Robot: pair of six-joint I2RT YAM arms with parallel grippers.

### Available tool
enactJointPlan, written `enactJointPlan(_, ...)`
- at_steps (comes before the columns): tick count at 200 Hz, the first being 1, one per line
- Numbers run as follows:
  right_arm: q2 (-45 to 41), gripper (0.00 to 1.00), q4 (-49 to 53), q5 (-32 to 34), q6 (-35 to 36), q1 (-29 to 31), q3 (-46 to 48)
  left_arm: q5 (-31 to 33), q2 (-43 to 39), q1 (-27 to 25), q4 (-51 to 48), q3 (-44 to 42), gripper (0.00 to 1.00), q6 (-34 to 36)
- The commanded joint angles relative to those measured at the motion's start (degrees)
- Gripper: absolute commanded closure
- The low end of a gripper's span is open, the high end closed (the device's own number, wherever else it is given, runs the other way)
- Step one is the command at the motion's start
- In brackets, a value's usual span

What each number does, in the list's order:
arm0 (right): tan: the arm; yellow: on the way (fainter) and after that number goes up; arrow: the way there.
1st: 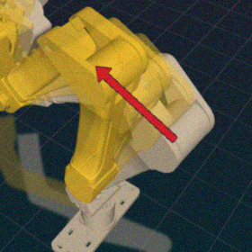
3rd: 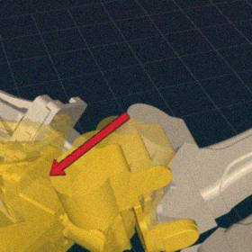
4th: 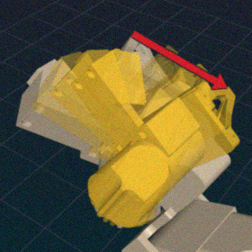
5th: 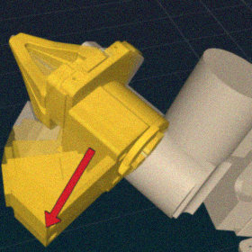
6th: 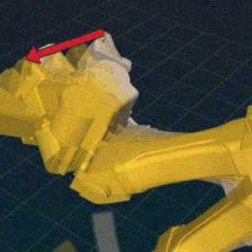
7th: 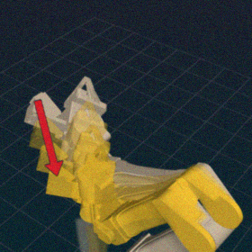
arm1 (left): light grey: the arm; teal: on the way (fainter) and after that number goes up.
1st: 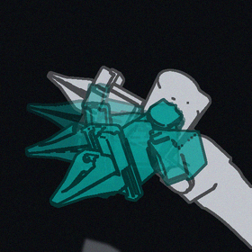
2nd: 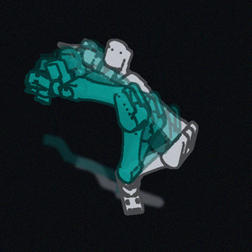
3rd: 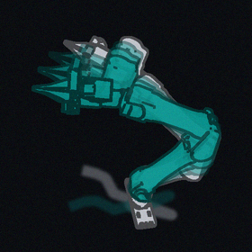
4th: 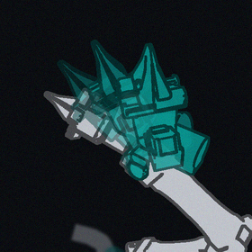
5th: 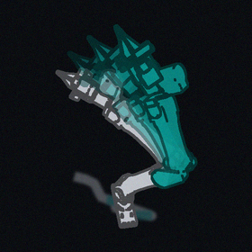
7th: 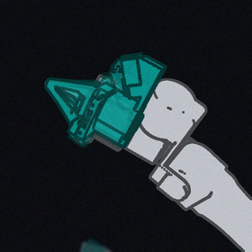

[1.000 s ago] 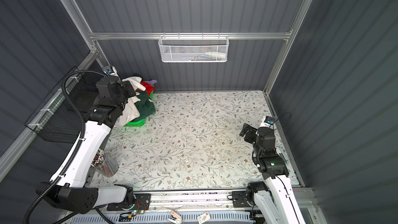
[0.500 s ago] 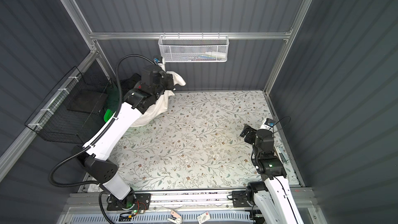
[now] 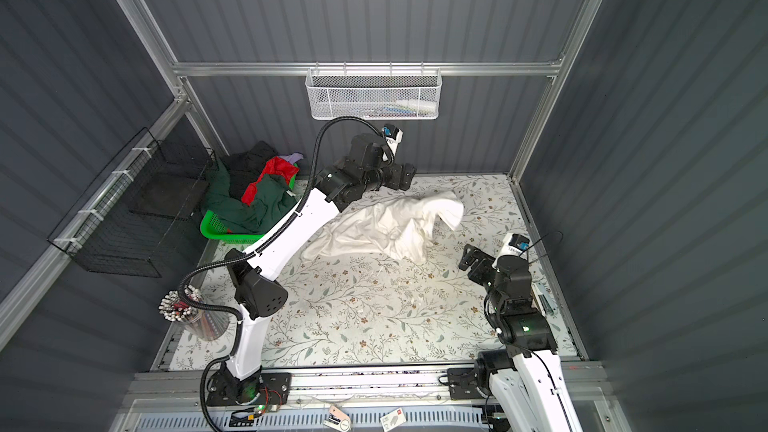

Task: Fold and stack the t-shirts
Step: 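Lift the white t-shirt with the left gripper and drop it mid-table, then reach both grippers to the white shirt's nearer edges and grasp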

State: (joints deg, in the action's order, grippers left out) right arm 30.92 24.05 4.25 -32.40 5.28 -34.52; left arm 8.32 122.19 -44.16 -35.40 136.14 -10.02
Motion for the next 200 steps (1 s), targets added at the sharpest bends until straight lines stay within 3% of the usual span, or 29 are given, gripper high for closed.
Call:
enactJointPlan(1, 2.32, 0.01, 1.26, -3.9, -2.25, -0.17, 1.55, 2.35, -2.91, 0.44, -1.56, -4.24, 0.05, 1.57)
enactJointPlan(18, 6.75, 0.01, -0.21, -10.16, -3.39, 0.06, 1.76, 5.01, -8.14, 1.31, 1.65, -13.92, 0.0, 0.79)
enactJointPlan(35, 12.24, 0.01, -3.4, -13.66, -5.81, 1.76, 2.41, 3.41, -13.03, 4.26, 4.62, -23.61, 0.0, -3.04)
enactJointPlan(80, 25.41, 0.01, -11.62, -8.87, -8.58, 13.46, 2.32, 3.51, -22.97, 12.37, 8.37, -46.11, 0.0, -8.8)
enactJointPlan(110, 37.07, 0.01, -17.95, -10.78, -9.96, 16.85, 0.4, 1.91, -26.39, 17.31, 9.71, -57.71, 0.0, -12.21)
enactJointPlan(130, 43.06, 0.02, -21.61, -11.67, -10.38, 17.96, -1.7, 2.06, -28.26, 18.89, 11.04, -62.44, 0.0, -13.53)
enactJointPlan(154, 48.9, 0.06, -23.8, -8.06, -10.26, 18.25, -3.64, 2.38, -30.26, 19.05, 10.62, -64.13, 0.0, -13.19)
enactJointPlan(185, 56.2, 0.25, -23.97, -7.33, -9.21, 18.03, -7.32, -0.65, -34.56, 19.03, 11.46, -64.6, 0.0, -11.88)
enactJointPlan(200, 58.5, 0.29, -25.1, -7.93, -9.52, 17.8, -7.9, -0.42, -37.79, 19.03, 11.92, -65.53, 0.0, -11.84)
